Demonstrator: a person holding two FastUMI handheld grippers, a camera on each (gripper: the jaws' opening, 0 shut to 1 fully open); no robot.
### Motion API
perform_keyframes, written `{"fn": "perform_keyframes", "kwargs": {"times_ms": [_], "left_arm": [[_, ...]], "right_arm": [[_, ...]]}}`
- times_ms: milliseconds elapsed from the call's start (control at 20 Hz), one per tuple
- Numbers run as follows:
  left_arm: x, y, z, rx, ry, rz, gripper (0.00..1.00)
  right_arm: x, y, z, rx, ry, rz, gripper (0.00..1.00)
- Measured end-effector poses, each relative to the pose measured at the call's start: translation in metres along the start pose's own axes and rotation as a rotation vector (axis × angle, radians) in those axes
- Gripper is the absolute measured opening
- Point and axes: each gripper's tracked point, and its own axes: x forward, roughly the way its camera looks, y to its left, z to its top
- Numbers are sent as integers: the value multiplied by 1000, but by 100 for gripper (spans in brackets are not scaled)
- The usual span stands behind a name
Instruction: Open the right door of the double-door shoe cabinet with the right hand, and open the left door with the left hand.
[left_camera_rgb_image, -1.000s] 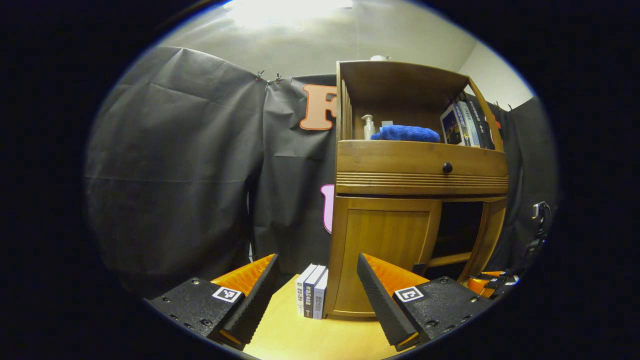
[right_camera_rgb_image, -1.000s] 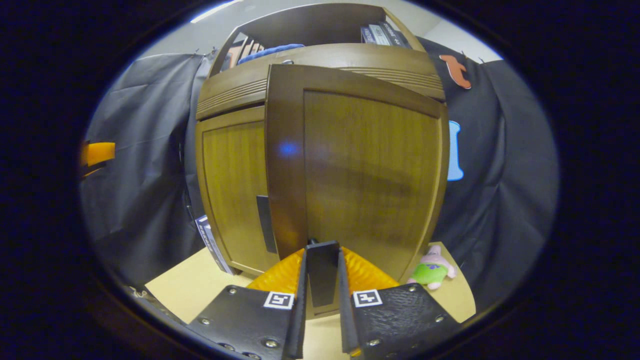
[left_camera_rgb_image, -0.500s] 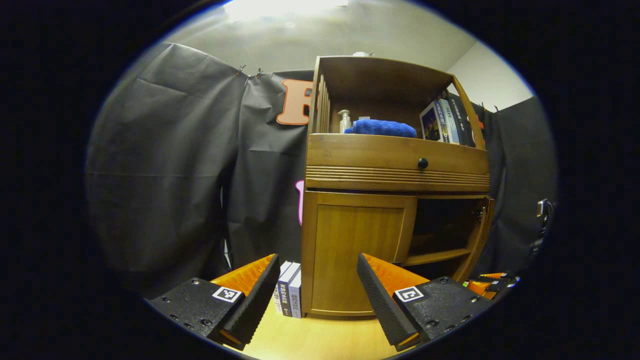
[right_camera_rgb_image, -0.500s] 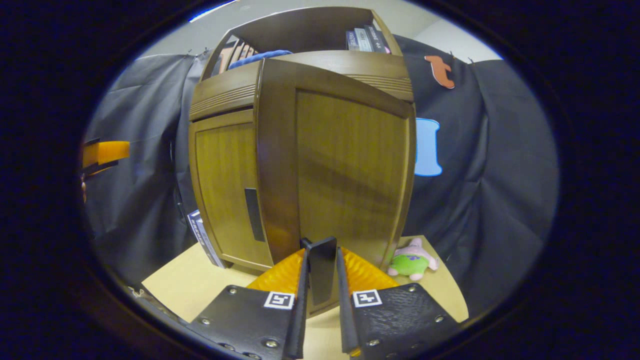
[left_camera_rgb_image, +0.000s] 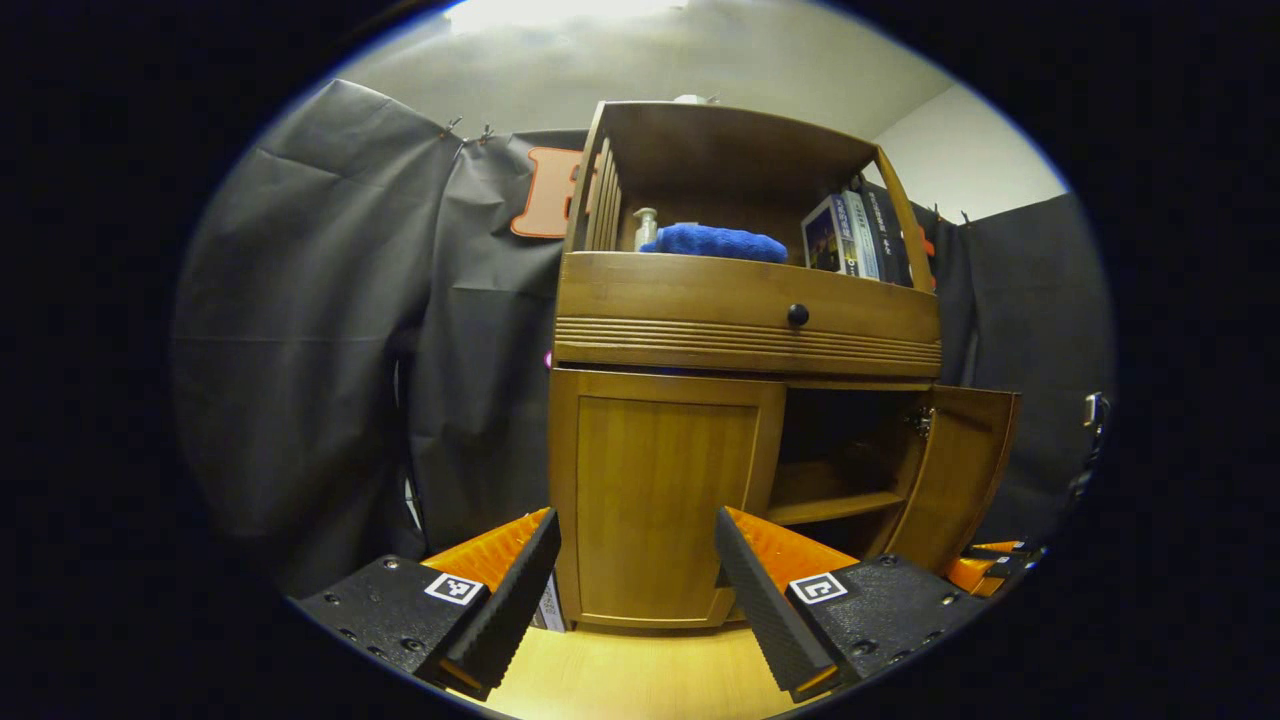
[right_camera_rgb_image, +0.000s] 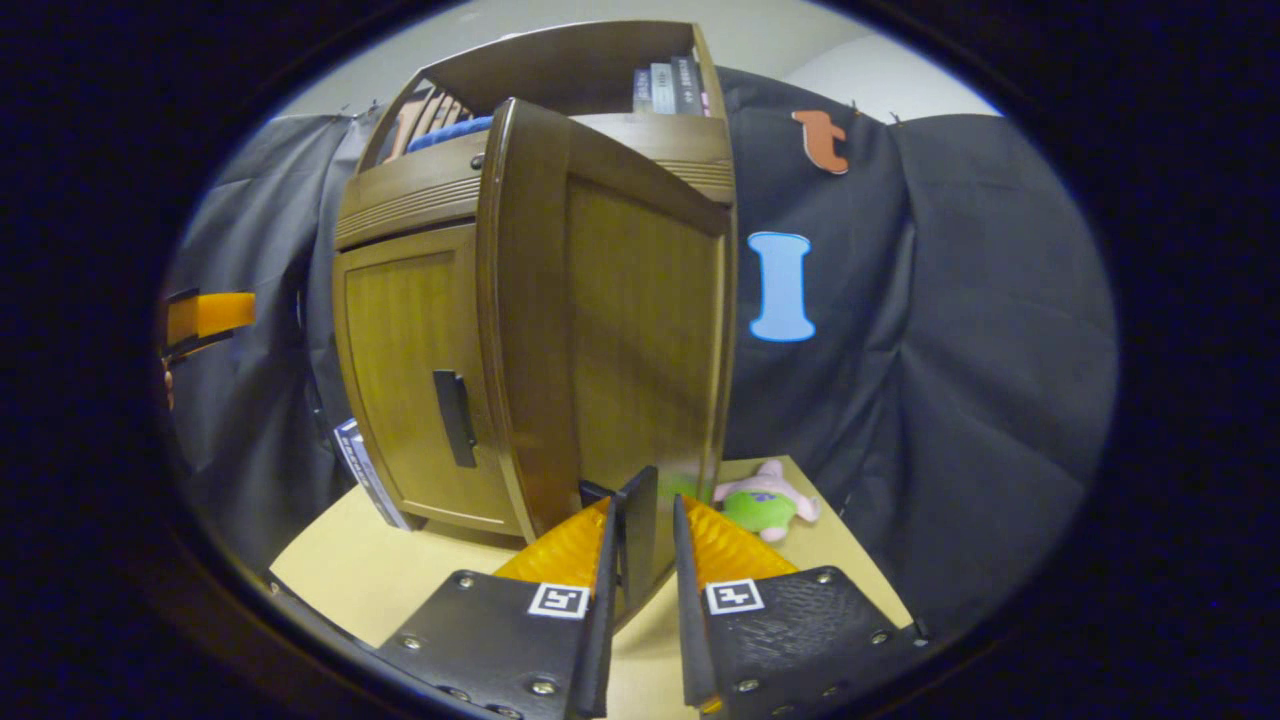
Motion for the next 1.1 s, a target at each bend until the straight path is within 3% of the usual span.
{"fn": "perform_keyframes", "kwargs": {"times_ms": [100,200,250,300,400,700,850,1100], "left_arm": [[2,-9,-1,-3,3,-23,95],[2,-18,-2,-5,5,-46,92],[3,-22,-3,-6,7,-55,95],[3,-26,-4,-6,8,-64,95],[5,-32,-7,-6,14,-78,92],[12,-47,-14,-5,27,-103,95],[18,-56,-16,-8,32,-116,92],[22,-68,-20,-16,39,-133,92]], "right_arm": [[-6,-19,2,1,-8,-42,28],[-6,-38,1,3,-15,-82,28],[-21,-54,6,-8,-20,-134,28],[-18,-64,4,-2,-23,-157,10],[-25,-81,5,18,-27,-190,6],[-36,-128,4,35,-37,-266,8],[-36,-124,8,56,-42,-226,8],[-37,-129,7,8,-39,-229,7]]}}
